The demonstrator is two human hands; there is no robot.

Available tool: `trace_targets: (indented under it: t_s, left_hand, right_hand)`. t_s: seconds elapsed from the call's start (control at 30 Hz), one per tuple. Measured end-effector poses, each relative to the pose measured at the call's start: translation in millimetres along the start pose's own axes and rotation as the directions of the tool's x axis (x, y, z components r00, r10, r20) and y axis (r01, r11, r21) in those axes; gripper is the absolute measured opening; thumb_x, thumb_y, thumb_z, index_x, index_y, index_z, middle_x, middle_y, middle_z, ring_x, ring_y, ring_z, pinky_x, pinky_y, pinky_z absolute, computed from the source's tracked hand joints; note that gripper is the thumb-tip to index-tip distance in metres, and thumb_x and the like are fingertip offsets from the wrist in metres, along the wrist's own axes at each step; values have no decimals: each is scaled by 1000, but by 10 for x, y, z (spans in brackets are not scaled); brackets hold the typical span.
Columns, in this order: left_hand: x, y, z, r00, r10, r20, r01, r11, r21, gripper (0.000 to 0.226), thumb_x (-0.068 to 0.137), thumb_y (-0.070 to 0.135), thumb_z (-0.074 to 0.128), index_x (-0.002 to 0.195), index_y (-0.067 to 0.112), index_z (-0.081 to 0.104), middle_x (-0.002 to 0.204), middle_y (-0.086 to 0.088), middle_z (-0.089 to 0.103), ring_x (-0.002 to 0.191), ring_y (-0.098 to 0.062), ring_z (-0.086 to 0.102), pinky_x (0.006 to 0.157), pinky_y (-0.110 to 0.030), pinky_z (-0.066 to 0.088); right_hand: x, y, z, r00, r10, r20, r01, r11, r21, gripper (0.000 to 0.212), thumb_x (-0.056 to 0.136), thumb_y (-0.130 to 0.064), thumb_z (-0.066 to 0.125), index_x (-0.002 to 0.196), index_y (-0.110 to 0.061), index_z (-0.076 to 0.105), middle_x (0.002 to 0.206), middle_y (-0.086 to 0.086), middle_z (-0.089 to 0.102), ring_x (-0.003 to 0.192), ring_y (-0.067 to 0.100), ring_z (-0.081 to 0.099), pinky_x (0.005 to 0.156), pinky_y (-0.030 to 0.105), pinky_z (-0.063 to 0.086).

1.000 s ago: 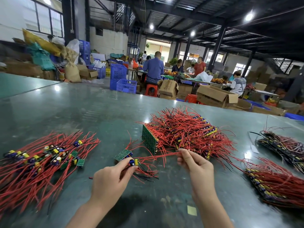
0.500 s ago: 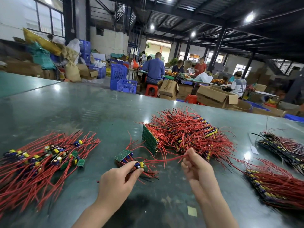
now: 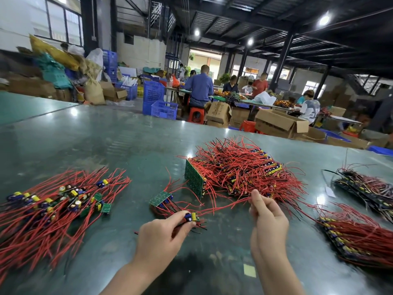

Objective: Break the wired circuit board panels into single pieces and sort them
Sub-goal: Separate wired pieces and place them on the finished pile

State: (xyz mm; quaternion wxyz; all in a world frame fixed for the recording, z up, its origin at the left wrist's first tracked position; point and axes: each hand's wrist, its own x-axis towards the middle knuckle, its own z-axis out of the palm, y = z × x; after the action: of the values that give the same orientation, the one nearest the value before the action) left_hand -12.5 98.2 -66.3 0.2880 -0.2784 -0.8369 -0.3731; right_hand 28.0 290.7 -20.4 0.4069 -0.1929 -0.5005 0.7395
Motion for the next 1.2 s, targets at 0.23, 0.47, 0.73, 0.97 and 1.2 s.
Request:
trace_targets:
  t_s: [0.23,0.47,0.73,0.97,1.2]
  left_hand:
    - [-20,5,-24,988,-146,-58,131,968,-214,44,78,61,46,94,30,72,69,8,72,60,-13,67,51,-29,49]
    - [0,27,-40,995,97,-3,-97,994,-51,36,79,59,49,90,32,70,55,10,65,45,-8,57,38,-23,38]
    - [30,46,-53,952,-122,280,246,850,-466,17,90,41,52,80,34,64,62,14,60,60,-4,54,60,-18,40]
    - [68,-2,-41,920,-132,369,316,806,-501,22,91,21,60,73,30,67,58,4,59,59,-9,53,63,-25,40]
    - [80,-95,-77,959,-166,231,213,957,-196,7,86,46,62,85,40,61,58,13,56,55,-6,50,55,-23,36]
  right_hand:
    - [-304,140,272,845,345,409,-430,893,134,29,74,-29,61,97,-10,63,72,-1,66,58,10,56,52,20,51]
    - [-378,144,227,815,186,549,-1,948,-319,18,83,-3,66,69,-10,75,68,7,72,62,10,65,59,18,51]
    - [-331,102,213,829,98,551,84,951,-297,11,83,-4,66,78,-6,75,68,8,69,57,8,56,61,19,48]
    - [-298,125,190,828,56,559,118,956,-270,11,84,-4,65,81,-3,75,68,12,67,57,7,55,61,20,47]
    - [-360,189,210,807,-34,590,228,939,-258,28,83,2,65,72,-21,76,67,0,67,60,7,59,60,19,49]
